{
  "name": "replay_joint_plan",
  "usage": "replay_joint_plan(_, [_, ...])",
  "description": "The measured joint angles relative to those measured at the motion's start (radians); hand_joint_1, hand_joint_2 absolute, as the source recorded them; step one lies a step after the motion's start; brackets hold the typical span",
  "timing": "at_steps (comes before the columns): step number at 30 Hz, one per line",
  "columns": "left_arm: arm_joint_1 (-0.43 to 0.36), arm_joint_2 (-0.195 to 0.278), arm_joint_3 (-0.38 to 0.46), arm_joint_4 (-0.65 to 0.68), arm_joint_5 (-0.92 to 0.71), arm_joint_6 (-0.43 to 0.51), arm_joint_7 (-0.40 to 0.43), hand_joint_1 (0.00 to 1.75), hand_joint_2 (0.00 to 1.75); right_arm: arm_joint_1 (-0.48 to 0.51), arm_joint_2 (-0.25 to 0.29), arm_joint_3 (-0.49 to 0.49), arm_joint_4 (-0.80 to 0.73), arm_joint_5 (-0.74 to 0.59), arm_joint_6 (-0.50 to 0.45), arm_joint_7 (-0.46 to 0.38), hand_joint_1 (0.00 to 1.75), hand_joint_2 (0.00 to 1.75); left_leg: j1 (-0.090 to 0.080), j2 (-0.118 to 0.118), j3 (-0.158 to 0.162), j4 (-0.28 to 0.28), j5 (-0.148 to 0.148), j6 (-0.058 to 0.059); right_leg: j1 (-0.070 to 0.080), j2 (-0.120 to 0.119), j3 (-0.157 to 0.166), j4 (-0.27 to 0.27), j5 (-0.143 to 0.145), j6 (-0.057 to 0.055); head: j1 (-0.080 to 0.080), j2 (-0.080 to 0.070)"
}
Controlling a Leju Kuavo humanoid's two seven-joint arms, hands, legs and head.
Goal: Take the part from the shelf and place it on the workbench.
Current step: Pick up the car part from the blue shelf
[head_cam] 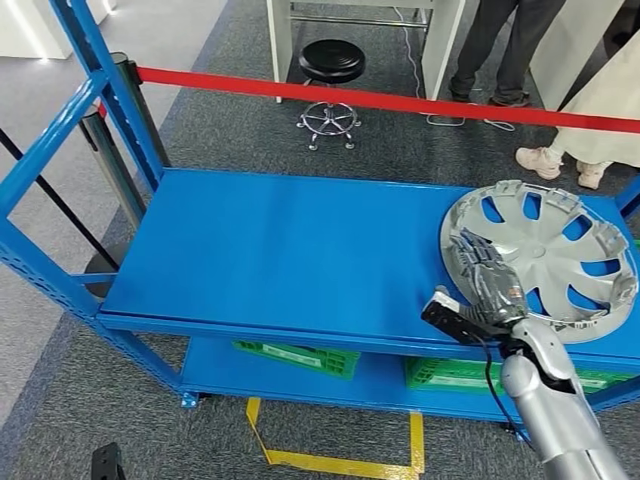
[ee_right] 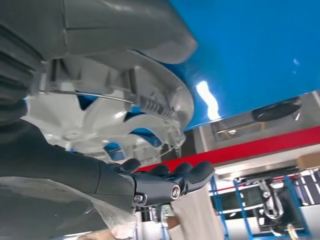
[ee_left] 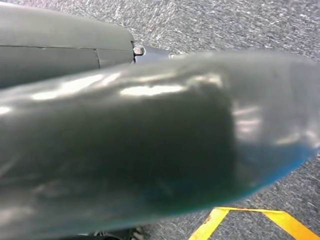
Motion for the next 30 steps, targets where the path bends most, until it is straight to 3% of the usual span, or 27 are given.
replay_joint_plan(2, [0.0,0.0,-0.003,0.0,-0.001,0.0,0.0,0.0,0.0,-0.02,-0.002,0.028,0.022,0.007,0.001,0.017,0.0,1.75,-0.003,0.0,-0.005,0.005,-0.002,-0.009,0.003,0.001,0.036,-0.072,0.015,-0.007,-0.001,0.0])
replay_joint_plan(6, [0.0,0.002,-0.003,0.0,-0.001,0.003,0.0,0.0,0.0,-0.034,-0.004,0.073,0.069,0.008,-0.004,0.054,0.0,1.75,-0.001,0.001,-0.012,0.021,-0.015,-0.027,0.002,0.002,0.043,-0.085,0.012,-0.026,-0.005,0.0])
replay_joint_plan(8, [0.001,0.004,-0.003,0.0,-0.001,0.005,0.0,0.0,0.0,-0.042,-0.004,0.087,0.093,0.005,-0.011,0.064,0.0,1.75,0.002,0.002,-0.049,0.107,-0.065,-0.038,-0.001,0.0,0.046,-0.087,0.013,-0.036,-0.008,0.0])
replay_joint_plan(10, [0.004,0.006,-0.003,0.0,0.0,0.007,0.001,0.0,0.0,-0.05,-0.004,0.097,0.117,0.004,-0.024,0.072,0.0,1.75,0.005,0.002,-0.108,0.237,-0.119,-0.045,-0.001,-0.001,0.048,-0.087,0.011,-0.04,-0.009,0.0])
replay_joint_plan(11, [0.006,0.007,-0.003,0.0,0.001,0.008,0.001,0.0,0.0,-0.053,-0.004,0.1,0.128,0.004,-0.032,0.074,0.0,1.75,0.006,0.003,-0.126,0.275,-0.126,-0.046,-0.001,0.0,0.05,-0.087,0.011,-0.041,-0.009,0.0])
replay_joint_plan(12, [0.009,0.008,-0.003,0.0,0.001,0.008,0.001,0.0,0.0,-0.055,-0.004,0.102,0.137,0.005,-0.042,0.076,0.0,1.75,0.006,0.003,-0.129,0.279,-0.114,-0.046,-0.001,0.0,0.052,-0.087,0.01,-0.041,-0.01,0.0])
replay_joint_plan(14, [0.012,0.009,-0.003,0.0,0.003,0.009,0.001,0.0,0.0,-0.056,-0.004,0.104,0.151,0.009,-0.067,0.08,0.0,1.75,0.009,0.003,-0.086,0.18,-0.046,-0.043,-0.001,0.001,0.058,-0.087,0.007,-0.038,-0.009,0.0])
replay_joint_plan(16, [0.012,0.01,-0.003,0.0,0.004,0.009,0.001,0.0,0.0,-0.055,-0.004,0.105,0.158,0.02,-0.098,0.087,0.0,1.75,0.009,0.002,-0.032,0.059,0.0,-0.04,0.003,0.001,0.06,-0.085,0.003,-0.031,-0.009,0.0])
replay_joint_plan(18, [0.012,0.01,-0.003,0.001,0.006,0.008,0.0,0.0,0.0,-0.053,-0.005,0.105,0.161,0.036,-0.133,0.095,0.0,1.75,0.006,0.001,-0.016,0.017,0.002,-0.033,0.006,0.002,0.057,-0.085,0.003,-0.02,-0.008,0.0])
replay_joint_plan(21, [0.014,0.009,-0.003,0.001,0.011,0.008,-0.003,0.0,0.0,-0.047,-0.005,0.105,0.161,0.052,-0.162,0.103,0.0,1.75,0.006,0.001,-0.016,0.01,0.006,-0.013,0.002,0.002,0.049,-0.08,-0.005,-0.003,-0.007,0.0])
replay_joint_plan(23, [0.013,0.009,-0.003,0.001,0.011,0.008,-0.004,0.0,0.0,-0.045,-0.005,0.105,0.161,0.06,-0.17,0.106,0.0,1.75,0.009,0.002,-0.016,0.005,0.01,-0.001,0.001,0.001,0.013,-0.008,-0.049,0.002,-0.005,0.0])
replay_joint_plan(25, [0.013,0.01,-0.003,0.001,0.011,0.007,-0.005,0.0,0.0,-0.036,-0.005,0.103,0.159,0.074,-0.186,0.109,0.0,1.75,0.006,0.002,-0.017,0.005,0.009,0.005,0.002,0.001,-0.05,0.125,-0.108,0.003,-0.003,0.0])
replay_joint_plan(26, [0.013,0.01,-0.003,0.001,0.011,0.007,-0.005,0.0,0.0,-0.029,-0.005,0.1,0.157,0.081,-0.196,0.109,0.0,1.75,0.005,0.001,-0.017,0.005,0.009,0.006,0.002,0.001,-0.076,0.176,-0.122,0.003,-0.003,0.0])
replay_joint_plan(27, [0.014,0.01,-0.003,0.001,0.011,0.006,-0.005,0.0,0.0,-0.022,-0.005,0.097,0.154,0.087,-0.204,0.108,0.0,1.75,0.003,0.001,-0.016,0.006,0.008,0.007,0.002,0.001,-0.086,0.192,-0.117,0.002,-0.003,0.0])
replay_joint_plan(28, [0.014,0.01,-0.003,0.001,0.011,0.005,-0.005,0.0,0.0,-0.018,-0.005,0.093,0.15,0.09,-0.21,0.107,0.0,1.75,0.002,0.0,-0.016,0.006,0.008,0.007,0.003,0.001,-0.077,0.167,-0.092,-0.001,-0.003,0.0])
replay_joint_plan(29, [0.013,0.01,-0.003,0.001,0.011,0.005,-0.005,0.0,0.0,-0.015,-0.005,0.09,0.146,0.092,-0.213,0.107,0.0,1.75,0.001,0.0,-0.014,0.006,0.007,0.006,0.003,0.001,-0.051,0.109,-0.056,-0.005,-0.003,0.0])
replay_joint_plan(30, [0.013,0.009,-0.003,0.002,0.011,0.004,-0.005,0.0,0.0,-0.015,-0.005,0.087,0.142,0.093,-0.216,0.106,0.0,1.31,0.001,0.0,-0.013,0.006,0.007,0.005,0.005,0.0,-0.018,0.039,-0.024,-0.01,-0.003,0.0])
